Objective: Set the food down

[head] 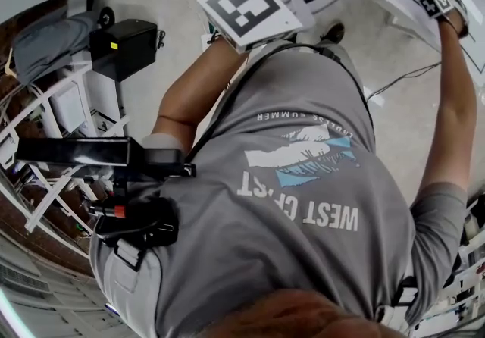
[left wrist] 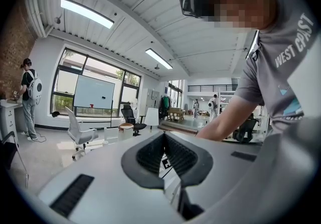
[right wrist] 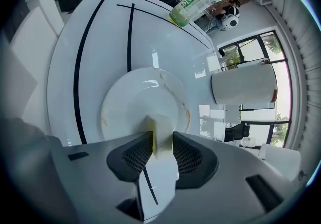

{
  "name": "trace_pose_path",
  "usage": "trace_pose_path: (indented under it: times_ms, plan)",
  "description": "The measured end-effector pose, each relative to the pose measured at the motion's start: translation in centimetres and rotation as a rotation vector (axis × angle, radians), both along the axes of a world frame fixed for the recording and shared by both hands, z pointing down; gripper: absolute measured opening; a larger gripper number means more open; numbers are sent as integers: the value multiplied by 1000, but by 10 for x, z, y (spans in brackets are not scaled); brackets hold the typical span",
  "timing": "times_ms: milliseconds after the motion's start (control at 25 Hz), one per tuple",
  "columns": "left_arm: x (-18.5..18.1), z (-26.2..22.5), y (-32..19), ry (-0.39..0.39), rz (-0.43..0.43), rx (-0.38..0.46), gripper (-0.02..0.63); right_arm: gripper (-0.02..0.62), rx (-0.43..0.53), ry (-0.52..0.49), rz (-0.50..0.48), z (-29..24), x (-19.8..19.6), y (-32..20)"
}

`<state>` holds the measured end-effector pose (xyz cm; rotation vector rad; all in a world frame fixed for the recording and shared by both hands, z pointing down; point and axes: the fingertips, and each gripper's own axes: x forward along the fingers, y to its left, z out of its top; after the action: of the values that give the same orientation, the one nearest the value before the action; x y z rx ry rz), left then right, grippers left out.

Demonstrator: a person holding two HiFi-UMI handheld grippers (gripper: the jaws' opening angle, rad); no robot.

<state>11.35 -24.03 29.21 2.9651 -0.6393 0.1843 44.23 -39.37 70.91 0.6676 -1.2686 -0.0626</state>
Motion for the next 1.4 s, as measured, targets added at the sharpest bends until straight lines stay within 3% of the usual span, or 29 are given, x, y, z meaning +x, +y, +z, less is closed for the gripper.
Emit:
trace_pose_path:
  times_ms: [120,160,240,320,600,1400]
  plan:
    - [7,1,3,0,8,4,8,106,15,160,5,-72,-1,14]
    - [7,0,3,2,11,7,8,106,21,153,-8,-75,-4,13]
    - [5,-2,3,6,13,8,8,104,20,-4,-70,-31,-16,-3]
    - [3,-2,1,8,14,8,8,104,18,-80,-98,-17,-27,-10]
    - [-6,-2,-3,19,16,15,8,106,16,-51,-49,-31,-30,-3]
    - [11,4,10,32,71,-7,8,106,163,-277,-14,-35,-59,34]
